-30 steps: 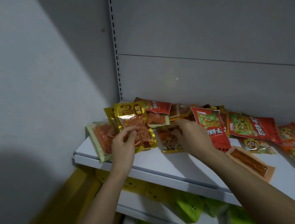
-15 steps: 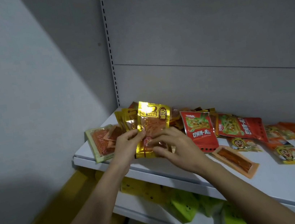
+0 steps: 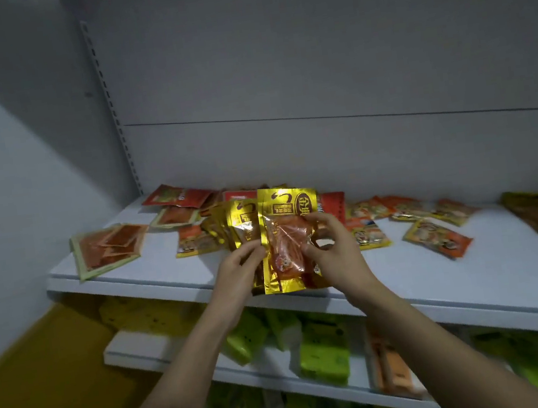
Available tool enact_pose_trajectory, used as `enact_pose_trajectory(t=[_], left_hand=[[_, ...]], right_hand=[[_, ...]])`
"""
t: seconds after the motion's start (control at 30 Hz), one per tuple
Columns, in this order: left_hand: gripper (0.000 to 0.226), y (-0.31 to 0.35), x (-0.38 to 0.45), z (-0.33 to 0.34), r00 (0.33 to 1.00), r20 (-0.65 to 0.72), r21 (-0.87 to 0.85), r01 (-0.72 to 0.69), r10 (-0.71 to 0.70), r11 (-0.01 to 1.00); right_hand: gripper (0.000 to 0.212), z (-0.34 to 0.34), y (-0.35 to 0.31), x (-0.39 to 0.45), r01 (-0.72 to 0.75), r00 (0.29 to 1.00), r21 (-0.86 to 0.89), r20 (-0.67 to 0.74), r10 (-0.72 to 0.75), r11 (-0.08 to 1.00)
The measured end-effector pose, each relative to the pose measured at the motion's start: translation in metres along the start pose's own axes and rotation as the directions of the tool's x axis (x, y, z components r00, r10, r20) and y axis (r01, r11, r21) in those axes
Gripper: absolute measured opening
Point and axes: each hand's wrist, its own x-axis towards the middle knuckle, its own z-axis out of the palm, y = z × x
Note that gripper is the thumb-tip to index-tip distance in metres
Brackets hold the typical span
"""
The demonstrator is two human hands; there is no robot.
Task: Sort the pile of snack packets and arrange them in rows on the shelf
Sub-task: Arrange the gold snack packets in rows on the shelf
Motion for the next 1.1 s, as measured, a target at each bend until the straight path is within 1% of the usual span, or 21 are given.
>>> enact_pose_trajectory(t=[0.1,0.2,0.3,0.37,0.53,0.67,0.77,0.83,0.93,0.97,1.0,1.03,1.07,1.1], left_hand=[[0.017,0.0,-0.019,0.057,0.998,0.061,-0.005,0.003,-0.003,1.0],[0.027,0.007,-0.04,0.118,0.987,0.161,-0.043,0.033,-0.026,0.999],[0.029,0.011,-0.056,0.175,0.968,0.246,-0.026,-0.042,0.047,0.999],[0.028,0.015,-0.067,0.208,0.956,0.284,-0.007,-0.074,0.073,0.997],[0.027,0.02,-0.078,0.272,0.93,0.354,-0.026,-0.096,0.099,0.995],[0.025,0.014,-0.069,0.307,0.928,0.341,-0.019,-0.154,0.151,0.988],[0.029,0.014,-0.051,0.333,0.96,0.256,-0.067,-0.096,0.11,0.993],[0.027,0.018,-0.037,0.352,0.974,0.201,-0.121,-0.078,0.101,0.99],[0.024,0.021,-0.018,0.392,0.978,0.191,-0.181,-0.049,0.084,0.982],[0.024,0.02,-0.013,0.405,0.974,0.211,-0.187,-0.045,0.084,0.981],[0.023,0.018,-0.009,0.418,0.966,0.241,-0.194,-0.044,0.091,0.98],[0.022,0.016,-0.005,0.431,0.96,0.265,-0.2,-0.034,0.088,0.979],[0.022,0.014,-0.002,0.442,0.958,0.278,-0.205,-0.019,0.077,0.979],[0.022,0.009,0.001,0.453,0.957,0.283,-0.209,0.0,0.061,0.978]], right_hand=[[0.041,-0.061,0.009,-0.023,0.02,0.997,-0.044,-0.078,-0.024,0.999],[0.039,-0.121,0.013,-0.046,-0.04,0.988,-0.055,-0.151,0.031,0.998],[0.037,-0.173,0.018,-0.065,-0.062,0.978,-0.089,-0.204,0.043,0.994],[0.038,-0.202,0.018,-0.078,-0.099,0.974,-0.058,-0.212,0.085,0.993],[0.04,-0.263,0.03,-0.093,-0.17,0.951,-0.028,-0.267,0.156,0.985],[0.038,-0.308,0.048,-0.091,-0.231,0.906,0.007,-0.363,0.218,0.973],[0.04,-0.353,0.06,-0.085,-0.304,0.845,-0.025,-0.469,0.258,0.952],[0.042,-0.385,0.063,-0.078,-0.377,0.814,-0.082,-0.504,0.288,0.922],[0.048,-0.427,0.069,-0.059,-0.473,0.82,-0.236,-0.47,0.326,0.849],[0.051,-0.438,0.072,-0.051,-0.5,0.828,-0.339,-0.457,0.325,0.797],[0.053,-0.447,0.077,-0.044,-0.514,0.843,-0.492,-0.442,0.307,0.703],[0.056,-0.455,0.082,-0.038,-0.516,0.854,-0.637,-0.438,0.282,0.573],[0.059,-0.46,0.085,-0.033,-0.501,0.865,-0.733,-0.438,0.245,0.459],[0.059,-0.464,0.088,-0.028,-0.472,0.882,-0.786,-0.421,0.214,0.399]])
